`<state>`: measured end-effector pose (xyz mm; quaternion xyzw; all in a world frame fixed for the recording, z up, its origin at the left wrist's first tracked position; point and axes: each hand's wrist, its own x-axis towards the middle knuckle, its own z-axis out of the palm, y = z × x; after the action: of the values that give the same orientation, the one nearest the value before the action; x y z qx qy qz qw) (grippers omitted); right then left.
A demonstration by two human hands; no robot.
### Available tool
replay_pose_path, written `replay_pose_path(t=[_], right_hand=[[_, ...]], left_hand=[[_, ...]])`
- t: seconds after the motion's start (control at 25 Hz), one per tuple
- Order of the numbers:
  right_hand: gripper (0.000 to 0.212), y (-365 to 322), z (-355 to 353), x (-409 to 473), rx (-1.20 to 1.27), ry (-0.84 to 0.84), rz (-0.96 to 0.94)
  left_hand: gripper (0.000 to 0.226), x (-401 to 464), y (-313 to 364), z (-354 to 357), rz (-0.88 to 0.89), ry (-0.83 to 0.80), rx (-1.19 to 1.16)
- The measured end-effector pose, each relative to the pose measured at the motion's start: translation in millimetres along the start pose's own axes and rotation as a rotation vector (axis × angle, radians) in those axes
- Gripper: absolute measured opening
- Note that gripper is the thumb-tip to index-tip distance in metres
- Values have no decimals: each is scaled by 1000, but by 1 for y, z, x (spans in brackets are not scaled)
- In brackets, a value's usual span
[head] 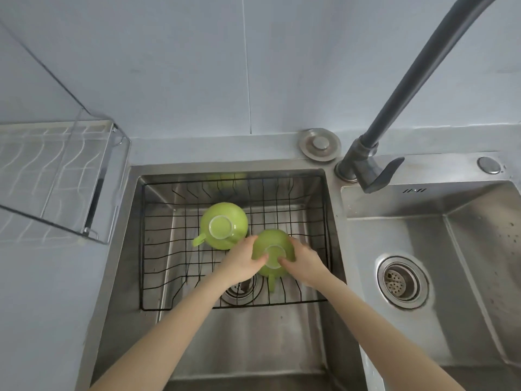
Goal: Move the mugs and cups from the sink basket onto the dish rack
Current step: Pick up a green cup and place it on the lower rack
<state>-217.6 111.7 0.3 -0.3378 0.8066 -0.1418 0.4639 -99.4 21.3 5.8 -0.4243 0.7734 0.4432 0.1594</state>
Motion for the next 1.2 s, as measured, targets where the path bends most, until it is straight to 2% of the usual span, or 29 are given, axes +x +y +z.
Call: replay_pose_path(t=[0.32,0.72,0.96,1.2], right_hand=[[63,5,17,22,141,44,78],[71,3,37,21,273,113,133],[58,-1,30,16,337,161,117],[53,-13,10,-11,323,198,39]], left_hand=[[61,27,-13,22,-132,81,-181],[58,30,-19,24,-139,132,-361],[55,18,-17,25,-162,211,-409],[55,-5,-7,10,-153,269,-523]])
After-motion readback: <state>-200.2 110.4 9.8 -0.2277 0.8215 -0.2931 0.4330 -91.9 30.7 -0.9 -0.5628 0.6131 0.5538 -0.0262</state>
